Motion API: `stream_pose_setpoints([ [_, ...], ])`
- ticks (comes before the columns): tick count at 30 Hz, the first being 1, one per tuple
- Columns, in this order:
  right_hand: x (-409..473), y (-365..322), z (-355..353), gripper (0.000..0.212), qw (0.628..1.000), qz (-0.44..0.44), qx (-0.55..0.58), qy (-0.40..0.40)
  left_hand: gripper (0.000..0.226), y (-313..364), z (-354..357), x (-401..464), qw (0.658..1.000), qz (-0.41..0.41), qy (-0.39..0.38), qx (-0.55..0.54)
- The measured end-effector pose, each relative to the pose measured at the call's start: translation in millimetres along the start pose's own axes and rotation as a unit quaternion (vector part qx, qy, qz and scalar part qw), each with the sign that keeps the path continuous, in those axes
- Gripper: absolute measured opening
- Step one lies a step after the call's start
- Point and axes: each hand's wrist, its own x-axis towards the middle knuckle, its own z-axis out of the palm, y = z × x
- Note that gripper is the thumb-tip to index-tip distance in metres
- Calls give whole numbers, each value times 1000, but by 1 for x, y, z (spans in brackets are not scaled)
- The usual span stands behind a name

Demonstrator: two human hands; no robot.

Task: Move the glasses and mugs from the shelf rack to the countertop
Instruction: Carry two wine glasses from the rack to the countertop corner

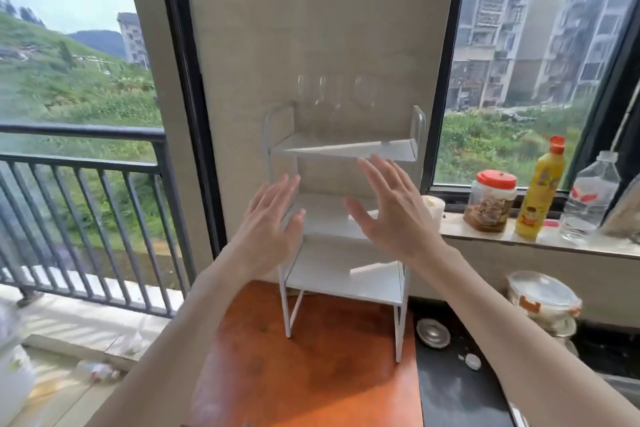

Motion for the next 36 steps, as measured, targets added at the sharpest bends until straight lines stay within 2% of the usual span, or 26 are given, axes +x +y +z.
stream_pose_setpoints([
  [6, 93, 17, -6, 61, 998, 3, 5, 65, 52, 6, -10, 101, 995, 43, 76, -54],
  [10, 148, 29, -1, 56, 997, 39, 11, 71, 50, 0, -5, 164, 989, -6, 90, -118],
  [13, 183, 43, 7, 52, 991, 104, 51, 73, 49, -5, 2, 207, 977, -57, 113, -172],
  [17, 226, 58, 13, 55, 958, 221, 150, 108, 52, -7, 10, 249, 967, -73, 105, -220],
  [23, 258, 72, 27, 62, 929, 303, 190, 93, 63, -11, 22, 284, 970, -78, 108, -205],
  [28, 267, 80, 43, 54, 923, 306, 208, 110, 59, -19, 30, 295, 968, -60, 160, -183],
  [36, 267, 84, 48, 72, 917, 283, 252, 128, 73, -4, 38, 297, 966, -70, 165, -189],
])
